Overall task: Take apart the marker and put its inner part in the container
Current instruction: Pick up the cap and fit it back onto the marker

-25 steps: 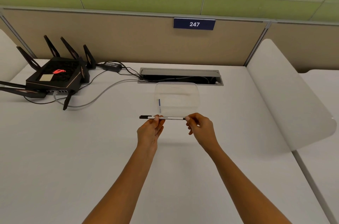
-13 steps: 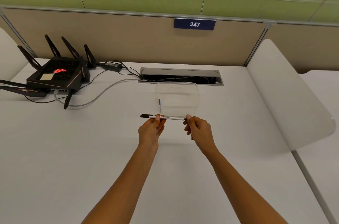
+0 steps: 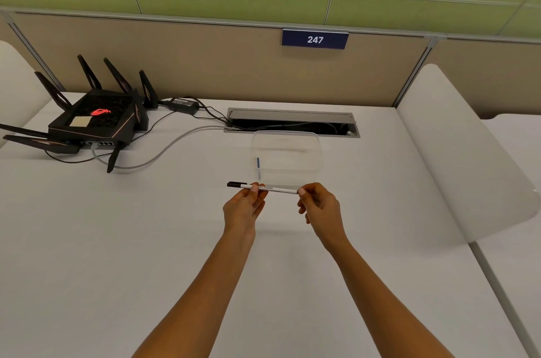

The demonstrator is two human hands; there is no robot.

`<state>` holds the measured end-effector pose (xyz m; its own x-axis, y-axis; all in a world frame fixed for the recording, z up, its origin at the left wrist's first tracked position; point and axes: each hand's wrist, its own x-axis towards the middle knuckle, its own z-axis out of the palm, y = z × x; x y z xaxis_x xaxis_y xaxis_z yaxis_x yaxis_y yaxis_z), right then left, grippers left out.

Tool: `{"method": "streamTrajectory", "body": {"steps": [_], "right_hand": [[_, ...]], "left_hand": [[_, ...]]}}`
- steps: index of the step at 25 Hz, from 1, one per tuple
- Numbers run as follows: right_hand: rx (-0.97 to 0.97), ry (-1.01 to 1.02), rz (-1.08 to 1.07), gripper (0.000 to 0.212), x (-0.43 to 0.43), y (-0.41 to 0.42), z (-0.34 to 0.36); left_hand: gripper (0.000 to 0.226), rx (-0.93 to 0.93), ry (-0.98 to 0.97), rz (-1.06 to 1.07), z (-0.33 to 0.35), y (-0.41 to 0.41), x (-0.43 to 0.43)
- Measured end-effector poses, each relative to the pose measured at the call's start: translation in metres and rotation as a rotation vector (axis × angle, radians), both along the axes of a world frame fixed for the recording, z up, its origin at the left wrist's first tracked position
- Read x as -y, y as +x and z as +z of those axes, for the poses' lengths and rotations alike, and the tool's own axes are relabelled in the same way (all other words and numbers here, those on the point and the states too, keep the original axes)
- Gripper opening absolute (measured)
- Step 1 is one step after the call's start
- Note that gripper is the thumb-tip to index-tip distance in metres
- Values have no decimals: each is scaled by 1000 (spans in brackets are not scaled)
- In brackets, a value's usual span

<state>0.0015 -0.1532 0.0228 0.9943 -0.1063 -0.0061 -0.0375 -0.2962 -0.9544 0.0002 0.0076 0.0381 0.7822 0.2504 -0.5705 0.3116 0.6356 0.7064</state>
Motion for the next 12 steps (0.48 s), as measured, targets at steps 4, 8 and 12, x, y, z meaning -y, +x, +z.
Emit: {"method": "streamTrajectory", "body": {"steps": [4, 8, 12], "right_hand": [[-34, -28, -20, 36, -1, 1, 2], [10, -17, -14, 16, 0, -3, 1], [-8, -14, -54, 34, -3, -10, -3]], "left_hand": [[28, 1, 3, -11, 1, -2, 2], [27, 8, 5, -3, 0, -2, 1], [20, 8, 11, -30, -1, -5, 3]]}}
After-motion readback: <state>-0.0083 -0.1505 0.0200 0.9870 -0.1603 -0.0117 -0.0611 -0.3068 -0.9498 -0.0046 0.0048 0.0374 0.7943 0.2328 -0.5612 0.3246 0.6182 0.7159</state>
